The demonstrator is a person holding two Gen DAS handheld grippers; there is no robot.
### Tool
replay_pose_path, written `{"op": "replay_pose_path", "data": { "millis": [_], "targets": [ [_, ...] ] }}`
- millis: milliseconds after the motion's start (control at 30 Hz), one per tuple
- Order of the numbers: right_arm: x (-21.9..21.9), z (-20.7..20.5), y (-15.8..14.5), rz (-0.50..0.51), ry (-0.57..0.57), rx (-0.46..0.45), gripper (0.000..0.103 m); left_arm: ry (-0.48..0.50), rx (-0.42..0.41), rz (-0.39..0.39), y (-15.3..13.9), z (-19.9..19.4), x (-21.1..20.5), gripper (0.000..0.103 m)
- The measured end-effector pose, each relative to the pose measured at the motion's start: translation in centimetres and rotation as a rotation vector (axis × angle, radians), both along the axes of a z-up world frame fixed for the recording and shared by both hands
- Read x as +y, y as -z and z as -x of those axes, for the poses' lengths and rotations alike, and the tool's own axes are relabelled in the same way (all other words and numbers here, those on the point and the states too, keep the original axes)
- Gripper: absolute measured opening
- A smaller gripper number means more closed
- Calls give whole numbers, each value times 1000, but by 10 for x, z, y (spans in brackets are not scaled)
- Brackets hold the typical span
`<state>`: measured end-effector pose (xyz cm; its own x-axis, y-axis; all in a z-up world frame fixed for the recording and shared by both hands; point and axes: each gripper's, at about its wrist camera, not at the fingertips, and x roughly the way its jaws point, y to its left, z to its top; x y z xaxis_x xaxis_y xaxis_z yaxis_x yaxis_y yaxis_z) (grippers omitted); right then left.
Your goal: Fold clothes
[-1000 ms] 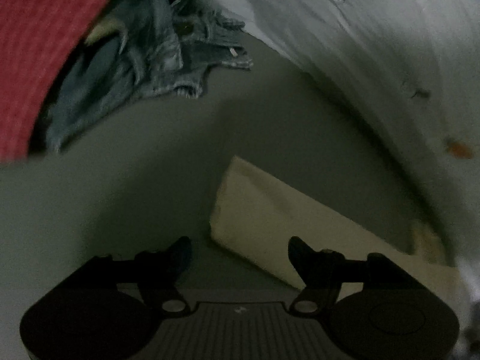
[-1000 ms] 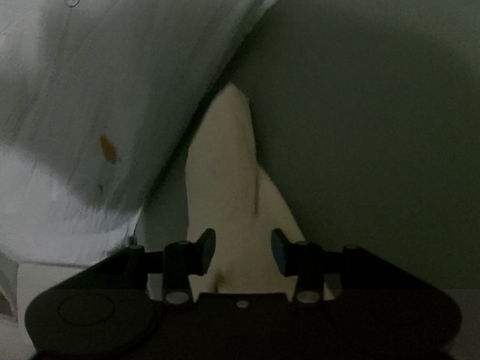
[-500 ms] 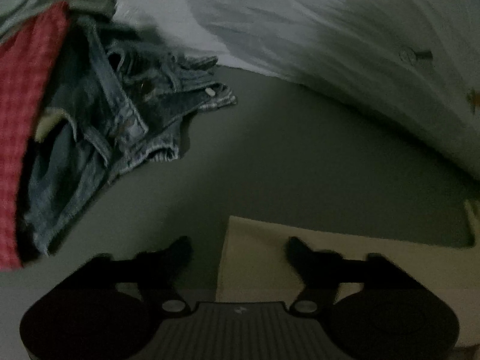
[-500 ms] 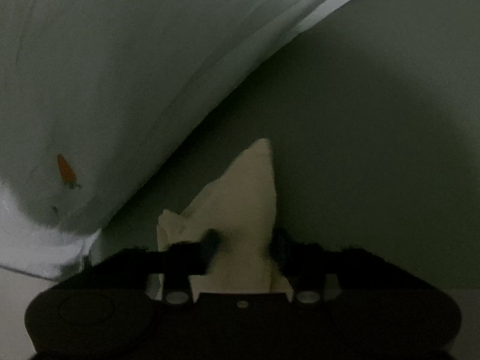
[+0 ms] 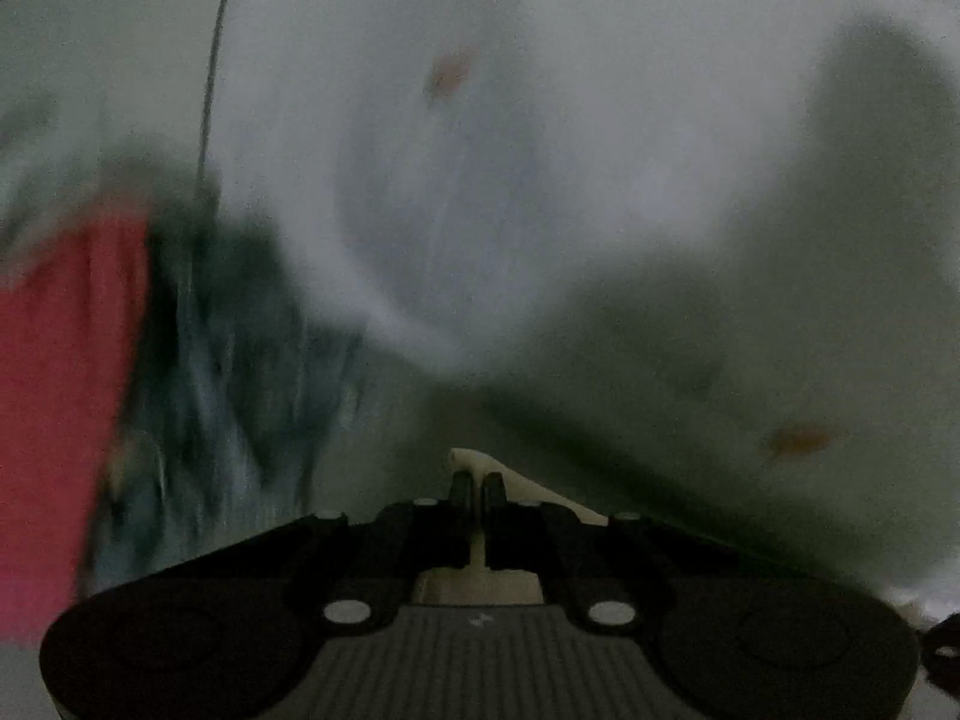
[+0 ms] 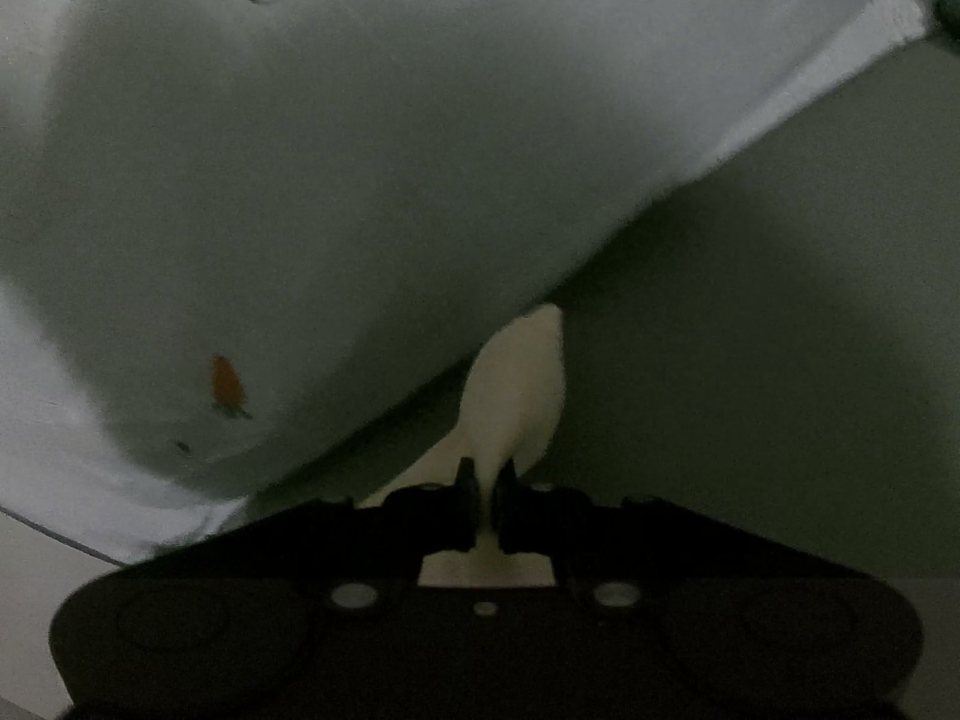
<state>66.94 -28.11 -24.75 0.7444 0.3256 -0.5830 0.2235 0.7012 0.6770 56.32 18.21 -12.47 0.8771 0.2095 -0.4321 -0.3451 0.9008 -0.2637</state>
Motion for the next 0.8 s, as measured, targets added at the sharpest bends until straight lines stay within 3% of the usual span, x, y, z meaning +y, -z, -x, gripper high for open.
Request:
{"op": "replay_pose_path", "data": {
  "millis": [133,233,300,400,433,567,700,800],
  "targets": [
    [13,-15,-4,27,-39,-16,6,8,-80,-37,-30,0,0,3],
    [27,-32,11,46,-57,37,6,-34,12,-47,-6,-17,7,4],
    [36,-42,24,91,-69,83,9,-76,101,25,24,-29,17,4],
    [39,-46,34,176,-85,138,31,-87,198,86,59,-37,21,4],
    [38,-44,34,194,-77,148,46,-76,209,83,66,-35,18,4],
    [18,-14,25,167,-54,138,55,-40,223,94,78,-23,7,4],
    [-2,29,21,68,1,132,61,-26,182,200,80,-9,7,4],
    [-16,70,15,5,35,125,61,58,146,241,74,-13,-6,4]
  ]
}}
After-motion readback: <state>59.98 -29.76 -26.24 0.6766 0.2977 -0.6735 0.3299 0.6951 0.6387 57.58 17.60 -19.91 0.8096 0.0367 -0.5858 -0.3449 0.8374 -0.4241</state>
